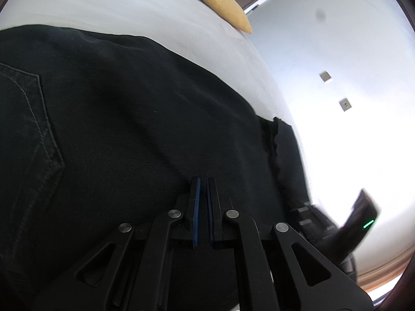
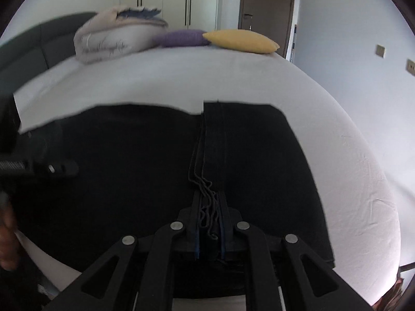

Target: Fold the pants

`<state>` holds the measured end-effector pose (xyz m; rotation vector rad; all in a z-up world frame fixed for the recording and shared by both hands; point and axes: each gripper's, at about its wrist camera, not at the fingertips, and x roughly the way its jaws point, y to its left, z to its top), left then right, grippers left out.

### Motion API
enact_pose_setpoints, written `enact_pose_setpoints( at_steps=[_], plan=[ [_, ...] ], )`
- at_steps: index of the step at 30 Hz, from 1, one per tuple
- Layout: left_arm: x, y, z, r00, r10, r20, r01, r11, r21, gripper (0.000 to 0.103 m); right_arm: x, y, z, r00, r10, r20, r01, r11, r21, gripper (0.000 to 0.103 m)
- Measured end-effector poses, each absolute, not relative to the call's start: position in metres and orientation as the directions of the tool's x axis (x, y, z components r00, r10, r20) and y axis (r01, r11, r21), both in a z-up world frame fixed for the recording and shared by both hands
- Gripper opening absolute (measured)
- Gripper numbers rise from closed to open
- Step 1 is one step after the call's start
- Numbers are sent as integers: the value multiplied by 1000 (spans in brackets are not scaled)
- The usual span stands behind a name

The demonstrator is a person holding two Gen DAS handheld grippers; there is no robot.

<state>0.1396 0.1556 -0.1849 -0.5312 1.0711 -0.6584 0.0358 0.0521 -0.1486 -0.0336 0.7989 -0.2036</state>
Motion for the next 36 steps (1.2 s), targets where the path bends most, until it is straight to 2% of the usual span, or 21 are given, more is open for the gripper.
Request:
enact_pose_setpoints(
  at_steps=[6, 8, 9, 10, 12, 13, 15, 19, 24, 26, 28, 30, 31, 36],
  plan=[
    [145, 128, -187, 244, -773, -586, 174, 629, -757, 5, 31, 70, -146, 703, -267, -659, 136, 960, -244, 12],
    [146, 119, -185, 220, -796, -564, 168, 601, -782, 18, 27, 81, -141, 720, -291, -630, 124, 947, -295, 12],
    [146, 116, -184, 215, -803, -556, 168, 592, -789, 37, 25, 87, -138, 727, -299, -618, 118, 941, -317, 12],
    [147, 113, -181, 213, -817, -536, 167, 570, -804, 63, 24, 94, -135, 737, -308, -601, 110, 933, -344, 12],
    [148, 109, -174, 220, -837, -500, 167, 538, -827, 83, 22, 109, -131, 753, -323, -573, 95, 915, -392, 12],
    [150, 107, -171, 222, -835, -504, 156, 541, -827, 87, 22, 118, -128, 762, -332, -556, 86, 903, -421, 12],
    [154, 104, -173, 203, -842, -500, 129, 529, -839, 89, 19, 134, -127, 781, -350, -518, 67, 871, -487, 12],
    [159, 101, -177, 178, -854, -489, 95, 510, -855, 89, 15, 165, -132, 808, -345, -477, 10, 818, -575, 12],
    [165, 94, -178, 146, -853, -502, 98, 517, -850, 86, 11, 184, -133, 818, -310, -485, -42, 808, -588, 12],
    [168, 93, -178, 142, -845, -515, 102, 530, -842, 72, 9, 190, -130, 824, -301, -480, -55, 801, -596, 12],
    [174, 93, -182, 116, -836, -537, 105, 548, -830, 26, 7, 189, -129, 829, -290, -478, -68, 796, -602, 12],
    [176, 98, -183, 120, -818, -563, 115, 574, -811, 20, 7, 194, -127, 831, -271, -485, -91, 794, -601, 12],
    [176, 100, -182, 123, -815, -567, 121, 579, -806, 14, 7, 196, -126, 832, -260, -490, -104, 795, -598, 12],
    [180, 122, -174, 152, -802, -578, 145, 597, -789, 9, 3, 202, -126, 845, -203, -495, -166, 780, -604, 12]
  ],
)
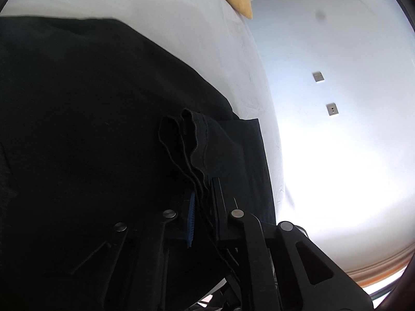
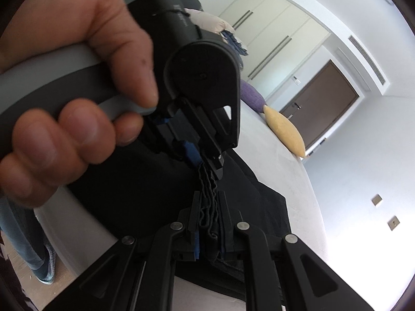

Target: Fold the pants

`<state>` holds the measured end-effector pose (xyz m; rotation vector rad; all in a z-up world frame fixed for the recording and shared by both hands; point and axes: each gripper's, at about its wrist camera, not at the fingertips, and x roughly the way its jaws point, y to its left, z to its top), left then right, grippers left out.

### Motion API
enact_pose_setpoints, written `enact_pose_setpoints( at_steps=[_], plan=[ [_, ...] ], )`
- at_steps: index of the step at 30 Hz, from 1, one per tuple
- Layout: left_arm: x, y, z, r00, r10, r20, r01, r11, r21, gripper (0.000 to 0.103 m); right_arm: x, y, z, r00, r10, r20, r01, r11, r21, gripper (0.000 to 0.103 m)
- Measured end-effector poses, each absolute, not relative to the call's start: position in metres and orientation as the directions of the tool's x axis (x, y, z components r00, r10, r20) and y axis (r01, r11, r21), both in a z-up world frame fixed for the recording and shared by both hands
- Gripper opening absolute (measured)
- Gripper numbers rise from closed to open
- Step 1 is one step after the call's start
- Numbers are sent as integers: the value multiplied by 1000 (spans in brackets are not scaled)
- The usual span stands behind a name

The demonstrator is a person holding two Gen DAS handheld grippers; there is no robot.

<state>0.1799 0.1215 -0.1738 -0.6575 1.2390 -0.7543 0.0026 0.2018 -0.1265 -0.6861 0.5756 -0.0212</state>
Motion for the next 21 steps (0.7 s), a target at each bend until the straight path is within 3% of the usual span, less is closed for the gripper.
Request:
enact_pose_setpoints(
  at_steps=[13, 21],
  plan=[
    [205, 217, -152, 224, -734, -641, 154, 676, -721, 8, 20, 213, -125, 846, -35, -532, -330, 749, -574, 12],
    [208, 235, -154, 246, -716, -653, 124, 691, -712, 8, 35, 180, -139, 817, 5, -577, -392, 738, -549, 12]
  ],
)
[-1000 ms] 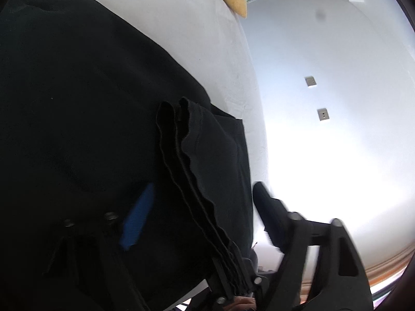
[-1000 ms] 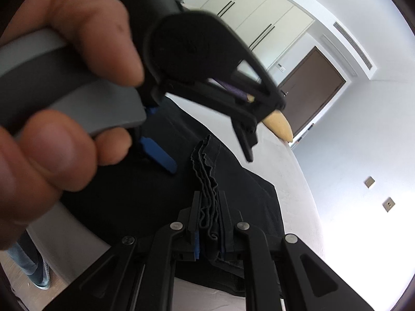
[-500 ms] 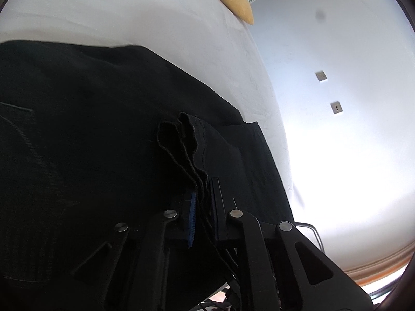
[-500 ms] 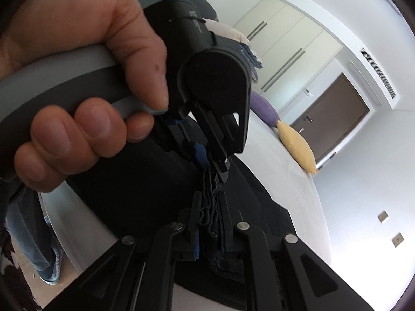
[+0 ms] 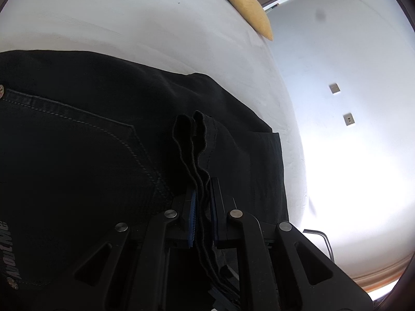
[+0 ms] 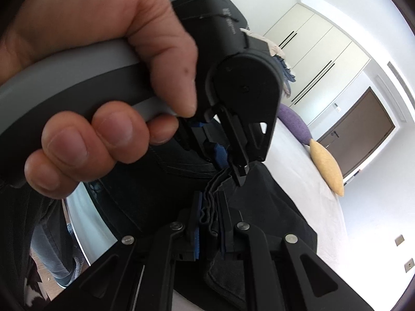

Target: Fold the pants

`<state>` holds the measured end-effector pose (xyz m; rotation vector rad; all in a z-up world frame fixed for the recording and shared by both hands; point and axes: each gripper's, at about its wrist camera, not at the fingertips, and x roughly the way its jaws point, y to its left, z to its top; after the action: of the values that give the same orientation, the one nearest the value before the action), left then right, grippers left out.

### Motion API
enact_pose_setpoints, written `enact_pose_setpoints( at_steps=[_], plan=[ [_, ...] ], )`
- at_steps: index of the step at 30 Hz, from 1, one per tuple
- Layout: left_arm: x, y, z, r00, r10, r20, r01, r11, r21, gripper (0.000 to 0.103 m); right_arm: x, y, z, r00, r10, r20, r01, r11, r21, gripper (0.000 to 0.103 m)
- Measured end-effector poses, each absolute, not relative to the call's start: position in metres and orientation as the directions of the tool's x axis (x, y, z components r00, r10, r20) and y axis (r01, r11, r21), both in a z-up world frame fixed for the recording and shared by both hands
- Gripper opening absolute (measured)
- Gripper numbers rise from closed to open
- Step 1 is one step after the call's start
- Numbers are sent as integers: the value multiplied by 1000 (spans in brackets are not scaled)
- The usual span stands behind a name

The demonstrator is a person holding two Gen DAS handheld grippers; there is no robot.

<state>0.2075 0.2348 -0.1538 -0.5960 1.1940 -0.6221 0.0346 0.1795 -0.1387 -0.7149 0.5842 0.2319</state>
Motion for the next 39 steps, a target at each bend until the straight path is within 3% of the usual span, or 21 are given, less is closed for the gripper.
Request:
enact_pose_setpoints(
  at_steps=[6, 7, 8, 10, 13, 15, 17, 19, 22, 25, 34, 37, 39],
  plan=[
    [201, 199, -165, 248, -700, -669, 97, 705, -702, 9, 45, 159, -150, 767, 58, -639, -453, 755, -474, 16],
    [200, 198, -165, 252, -695, -674, 95, 710, -697, 9, 43, 149, -148, 768, 66, -637, -452, 761, -466, 23],
    [198, 194, -167, 260, -686, -680, 94, 719, -689, 9, 45, 144, -144, 767, 73, -637, -449, 770, -453, 39],
    [197, 189, -157, 297, -622, -725, 99, 775, -624, 9, 42, 118, -131, 753, 130, -645, -453, 813, -365, 61],
    [200, 186, -140, 360, -507, -783, 76, 853, -517, 9, 38, 72, -113, 714, 217, -666, -457, 865, -208, 63],
    [198, 177, -122, 410, -444, -797, 120, 892, -435, 9, 40, 34, -101, 663, 295, -688, -447, 893, -49, 56],
    [189, 151, -104, 462, -393, -795, 205, 920, -335, 9, 51, -17, -93, 597, 387, -702, -397, 904, 161, 26],
    [179, 121, -99, 471, -359, -806, 281, 927, -249, 9, 64, -75, -94, 569, 452, -687, -309, 892, 331, 13],
    [173, 81, -118, 445, -293, -846, 356, 925, -133, 9, 91, -158, -101, 536, 563, -629, -182, 804, 566, 11],
    [171, 62, -134, 461, -240, -854, 388, 920, -49, 9, 125, -223, -116, 497, 642, -584, -103, 712, 695, 11],
    [167, 46, -139, 477, -225, -850, 403, 915, -16, 9, 202, -309, -166, 495, 702, -512, 80, 550, 831, 11],
    [159, 50, -144, 489, -219, -844, 403, 915, -4, 9, 207, -302, -184, 451, 701, -553, 109, 571, 813, 0],
    [158, 49, -144, 491, -219, -843, 400, 916, -5, 9, 192, -293, -190, 446, 714, -540, 99, 560, 823, 0]
  ],
)
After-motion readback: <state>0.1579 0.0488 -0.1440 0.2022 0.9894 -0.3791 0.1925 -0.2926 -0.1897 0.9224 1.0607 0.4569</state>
